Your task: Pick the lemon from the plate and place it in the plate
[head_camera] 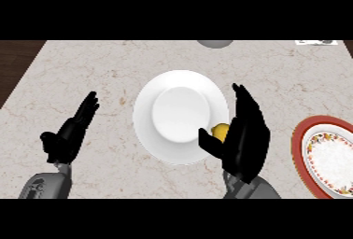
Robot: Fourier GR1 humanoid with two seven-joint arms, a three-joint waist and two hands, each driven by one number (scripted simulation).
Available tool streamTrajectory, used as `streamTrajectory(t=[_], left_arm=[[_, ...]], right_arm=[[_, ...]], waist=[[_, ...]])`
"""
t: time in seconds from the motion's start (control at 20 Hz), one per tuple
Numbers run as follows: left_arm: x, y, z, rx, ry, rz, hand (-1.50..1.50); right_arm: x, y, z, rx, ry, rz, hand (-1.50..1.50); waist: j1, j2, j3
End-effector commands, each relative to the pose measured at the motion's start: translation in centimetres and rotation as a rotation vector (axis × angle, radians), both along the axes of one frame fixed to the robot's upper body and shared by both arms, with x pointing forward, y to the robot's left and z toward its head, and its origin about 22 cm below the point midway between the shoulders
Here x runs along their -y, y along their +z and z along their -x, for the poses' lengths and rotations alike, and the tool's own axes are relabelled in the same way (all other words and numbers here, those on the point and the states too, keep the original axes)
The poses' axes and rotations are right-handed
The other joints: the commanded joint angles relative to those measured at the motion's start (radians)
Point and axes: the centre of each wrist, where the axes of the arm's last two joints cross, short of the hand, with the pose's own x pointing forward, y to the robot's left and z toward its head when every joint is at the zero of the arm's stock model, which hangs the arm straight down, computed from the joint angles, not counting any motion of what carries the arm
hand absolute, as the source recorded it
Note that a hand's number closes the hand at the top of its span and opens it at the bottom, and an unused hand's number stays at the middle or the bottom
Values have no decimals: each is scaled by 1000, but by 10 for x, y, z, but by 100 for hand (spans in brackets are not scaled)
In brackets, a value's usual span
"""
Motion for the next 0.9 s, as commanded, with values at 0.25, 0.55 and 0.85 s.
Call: streamTrajectory(t=[0.25,0.55,0.85], left_arm=[[-9,-13,14,-18,36,-5,0],[-32,-11,19,-19,78,-1,0],[-32,5,10,-24,94,5,0]], right_arm=[[4,22,-33,289,-146,-423,-150],[16,-24,8,395,-135,-554,-150],[33,-59,69,357,-84,-551,-150]], waist=[[-35,-18,0],[-77,-24,0],[-91,-25,0]])
